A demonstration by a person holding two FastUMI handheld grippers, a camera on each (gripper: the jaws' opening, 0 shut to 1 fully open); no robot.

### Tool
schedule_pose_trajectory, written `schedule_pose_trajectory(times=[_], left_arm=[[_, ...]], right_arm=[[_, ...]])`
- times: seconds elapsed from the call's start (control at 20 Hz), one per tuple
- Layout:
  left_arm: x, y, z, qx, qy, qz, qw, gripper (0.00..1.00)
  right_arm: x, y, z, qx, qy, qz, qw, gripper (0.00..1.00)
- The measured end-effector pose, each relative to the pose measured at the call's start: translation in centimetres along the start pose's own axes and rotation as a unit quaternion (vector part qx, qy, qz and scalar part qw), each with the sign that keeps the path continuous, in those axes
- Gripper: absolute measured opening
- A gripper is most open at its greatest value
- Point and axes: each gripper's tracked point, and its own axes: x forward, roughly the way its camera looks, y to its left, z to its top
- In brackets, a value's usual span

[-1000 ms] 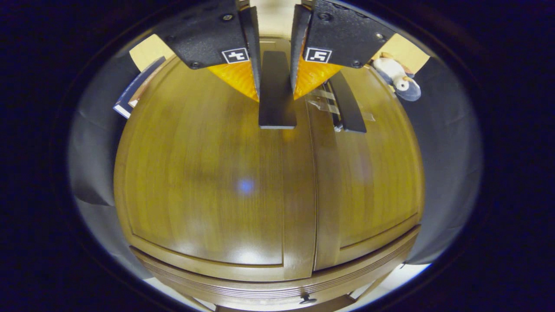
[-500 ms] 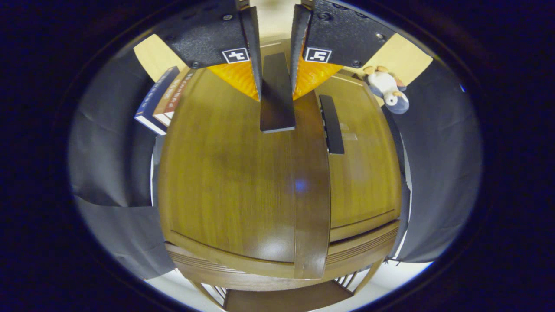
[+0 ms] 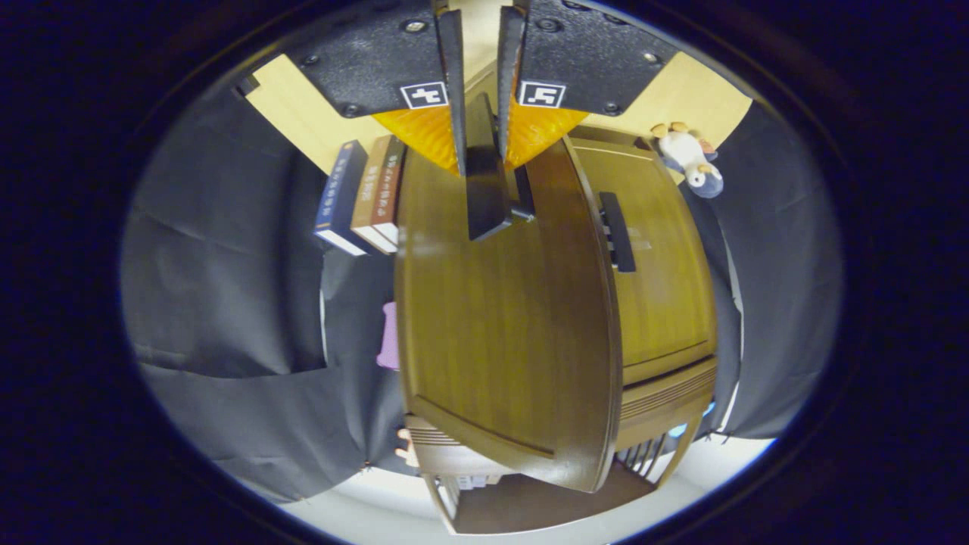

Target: Open the right door of the double-door shoe cabinet with the right hand, and open the left door with the left hand.

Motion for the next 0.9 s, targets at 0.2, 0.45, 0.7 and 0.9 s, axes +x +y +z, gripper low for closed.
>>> schedule_pose_trajectory(times=[0.2,0.45,0.7,0.9], left_arm=[[0.3,-3.0,-0.8,-0.008,0.008,-0.037,0.999,0.96],[0.4,-5.7,0.1,-0.016,-0.001,-0.05,0.999,1.0],[1.0,-7.0,1.0,-0.01,-0.003,-0.028,1.0,1.0],[1.1,-8.0,1.5,-0.009,-0.004,0.001,1.0,0.96]], right_arm=[[-1.8,-4.8,0.2,-0.002,-0.001,-0.025,1.0,0.11],[-2.5,-9.2,0.4,-0.02,-0.003,-0.037,0.999,0.04],[-2.0,-11.0,1.0,-0.031,-0.001,-0.015,0.999,0.03],[-1.7,-12.5,1.3,-0.036,0.003,0.012,0.999,0.04]])
